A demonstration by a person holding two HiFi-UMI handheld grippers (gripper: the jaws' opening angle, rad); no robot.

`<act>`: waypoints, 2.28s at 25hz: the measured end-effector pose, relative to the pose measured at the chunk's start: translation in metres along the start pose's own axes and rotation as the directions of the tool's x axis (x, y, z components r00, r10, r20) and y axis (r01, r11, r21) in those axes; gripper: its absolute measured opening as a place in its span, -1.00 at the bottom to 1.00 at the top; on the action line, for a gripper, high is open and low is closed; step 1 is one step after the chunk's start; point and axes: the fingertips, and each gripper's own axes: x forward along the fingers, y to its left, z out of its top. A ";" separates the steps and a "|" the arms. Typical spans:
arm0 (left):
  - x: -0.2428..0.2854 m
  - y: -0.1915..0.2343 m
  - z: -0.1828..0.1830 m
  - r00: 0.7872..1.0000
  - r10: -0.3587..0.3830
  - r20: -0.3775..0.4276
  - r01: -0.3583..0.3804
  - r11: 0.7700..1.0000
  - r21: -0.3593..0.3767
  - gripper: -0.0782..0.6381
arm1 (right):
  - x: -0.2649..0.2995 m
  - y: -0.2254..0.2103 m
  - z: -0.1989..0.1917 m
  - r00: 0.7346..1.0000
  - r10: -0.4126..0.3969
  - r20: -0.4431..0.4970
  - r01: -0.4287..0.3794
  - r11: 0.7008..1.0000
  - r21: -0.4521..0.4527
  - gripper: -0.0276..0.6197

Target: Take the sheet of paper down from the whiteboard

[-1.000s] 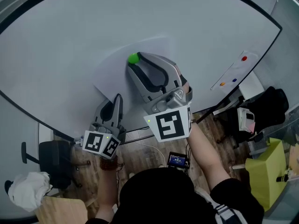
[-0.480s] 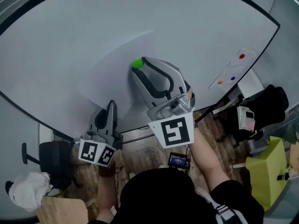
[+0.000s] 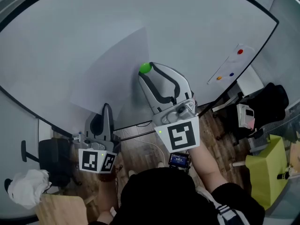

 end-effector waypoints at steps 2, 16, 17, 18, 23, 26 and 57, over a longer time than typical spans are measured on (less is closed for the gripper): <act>-0.005 -0.002 0.002 1.000 0.017 0.005 -0.017 1.000 0.006 -0.76 | -0.007 0.004 -0.002 1.000 -0.002 -0.007 0.002 1.000 0.029 -0.56; -0.027 -0.019 -0.011 0.996 0.083 -0.035 -0.084 0.996 -0.020 -0.76 | -0.062 0.025 -0.027 0.998 -0.049 -0.044 0.057 0.975 0.216 -0.56; -0.028 -0.019 -0.014 0.995 0.090 -0.046 -0.091 0.996 -0.022 -0.76 | -0.066 0.030 -0.032 0.998 -0.042 -0.057 0.053 0.974 0.220 -0.56; -0.028 -0.020 -0.017 0.994 0.096 -0.057 -0.098 0.995 -0.018 -0.76 | -0.070 0.034 -0.038 0.997 -0.030 -0.072 0.045 0.975 0.220 -0.56; -0.030 -0.023 -0.029 0.987 0.122 -0.100 -0.116 0.991 0.059 -0.76 | -0.089 0.043 -0.062 0.991 0.002 -0.135 0.033 0.966 0.256 -0.56; -0.030 -0.027 -0.038 0.984 0.123 -0.131 -0.113 0.990 0.079 -0.76 | -0.100 0.045 -0.071 0.989 -0.003 -0.151 0.045 0.959 0.280 -0.56; -0.110 0.014 -0.141 0.885 0.231 -0.405 -0.345 0.909 -0.233 -0.76 | -0.149 0.110 -0.122 0.979 0.085 -0.184 0.001 0.906 0.424 -0.56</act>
